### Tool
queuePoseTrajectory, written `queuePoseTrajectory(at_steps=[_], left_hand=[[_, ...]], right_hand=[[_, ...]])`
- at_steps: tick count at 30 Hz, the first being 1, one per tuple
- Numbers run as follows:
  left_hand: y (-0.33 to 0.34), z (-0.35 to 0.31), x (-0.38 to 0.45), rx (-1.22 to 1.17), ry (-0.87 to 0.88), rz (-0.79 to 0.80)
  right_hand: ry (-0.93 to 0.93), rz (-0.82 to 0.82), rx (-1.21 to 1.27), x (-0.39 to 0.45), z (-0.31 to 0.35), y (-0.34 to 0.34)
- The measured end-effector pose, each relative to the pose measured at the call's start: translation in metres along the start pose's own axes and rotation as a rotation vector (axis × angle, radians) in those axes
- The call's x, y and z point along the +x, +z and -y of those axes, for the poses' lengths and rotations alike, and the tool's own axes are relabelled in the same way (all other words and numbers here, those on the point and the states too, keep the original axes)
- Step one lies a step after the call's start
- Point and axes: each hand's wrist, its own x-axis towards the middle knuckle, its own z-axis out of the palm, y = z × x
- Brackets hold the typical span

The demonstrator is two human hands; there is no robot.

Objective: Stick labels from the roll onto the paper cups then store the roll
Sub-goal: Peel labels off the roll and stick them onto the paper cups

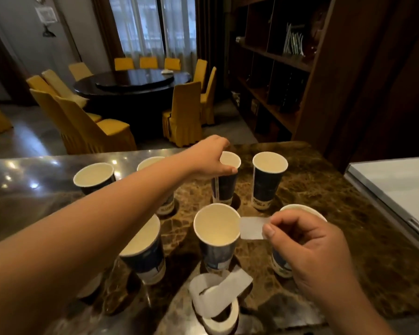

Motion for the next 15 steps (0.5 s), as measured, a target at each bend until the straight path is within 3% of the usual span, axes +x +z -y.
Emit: queuePoseTrajectory(at_steps=[5,10,15], left_hand=[[0.031,0.024,0.04,-0.037,-0.121,0.16],[0.035,0.033,0.048,-0.188,-0.158,0.11],[-0.019,0.016,0.037,-0.404,-0.079,0.002]], right_hand=[[0.032,0.033,-0.028,-0.004,0.003,-0.005],[0.062,0.003,-0.061,-0.004,-0.001,-0.011],[0.029,-0.056,-0.023,0.003,0.005,-0.022]])
